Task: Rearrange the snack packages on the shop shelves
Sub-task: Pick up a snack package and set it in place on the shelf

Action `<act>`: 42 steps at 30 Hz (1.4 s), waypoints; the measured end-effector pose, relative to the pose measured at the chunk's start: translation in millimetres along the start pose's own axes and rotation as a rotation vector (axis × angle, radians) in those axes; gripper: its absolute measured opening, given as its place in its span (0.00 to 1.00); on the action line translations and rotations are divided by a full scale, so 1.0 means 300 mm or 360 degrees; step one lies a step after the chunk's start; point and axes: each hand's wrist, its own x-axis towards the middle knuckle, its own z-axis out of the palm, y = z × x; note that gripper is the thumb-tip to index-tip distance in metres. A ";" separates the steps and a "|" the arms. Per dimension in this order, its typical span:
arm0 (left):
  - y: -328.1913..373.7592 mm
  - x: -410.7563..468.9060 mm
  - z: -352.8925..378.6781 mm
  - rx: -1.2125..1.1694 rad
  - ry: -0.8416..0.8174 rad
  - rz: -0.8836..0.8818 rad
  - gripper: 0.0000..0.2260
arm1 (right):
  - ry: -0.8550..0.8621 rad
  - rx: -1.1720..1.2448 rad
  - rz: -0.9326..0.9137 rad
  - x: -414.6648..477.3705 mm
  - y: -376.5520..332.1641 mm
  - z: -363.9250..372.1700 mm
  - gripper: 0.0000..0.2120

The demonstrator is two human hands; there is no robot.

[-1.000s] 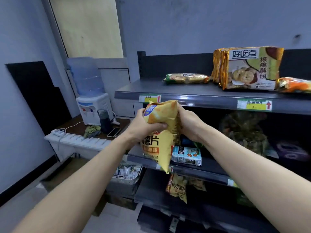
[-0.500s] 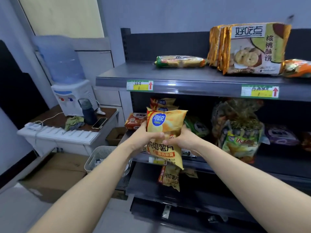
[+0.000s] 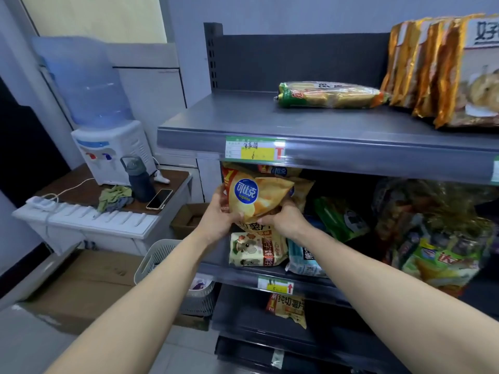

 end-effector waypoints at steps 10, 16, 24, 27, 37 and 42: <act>-0.129 0.155 -0.109 0.0190 0.0066 -0.0072 0.16 | -0.0156 -0.0026 0.0144 0.174 0.065 0.108 0.37; -0.180 0.178 -0.098 0.0105 0.0009 -0.0198 0.29 | -0.0247 -0.0034 0.0267 0.171 0.153 0.087 0.45; -0.194 0.184 -0.029 0.0059 -0.0070 -0.0280 0.39 | -0.0246 -0.0095 0.0364 0.143 0.209 0.047 0.48; -0.187 0.174 -0.013 0.0078 -0.0107 -0.0322 0.40 | -0.0255 -0.0147 0.0418 0.131 0.232 0.038 0.51; -0.179 0.140 0.134 0.0191 -0.0289 -0.0478 0.35 | -0.0308 0.0009 0.0512 0.072 0.291 -0.092 0.53; -0.194 0.131 0.247 0.0242 -0.0375 -0.0493 0.40 | -0.0229 -0.0056 0.0477 0.025 0.332 -0.201 0.51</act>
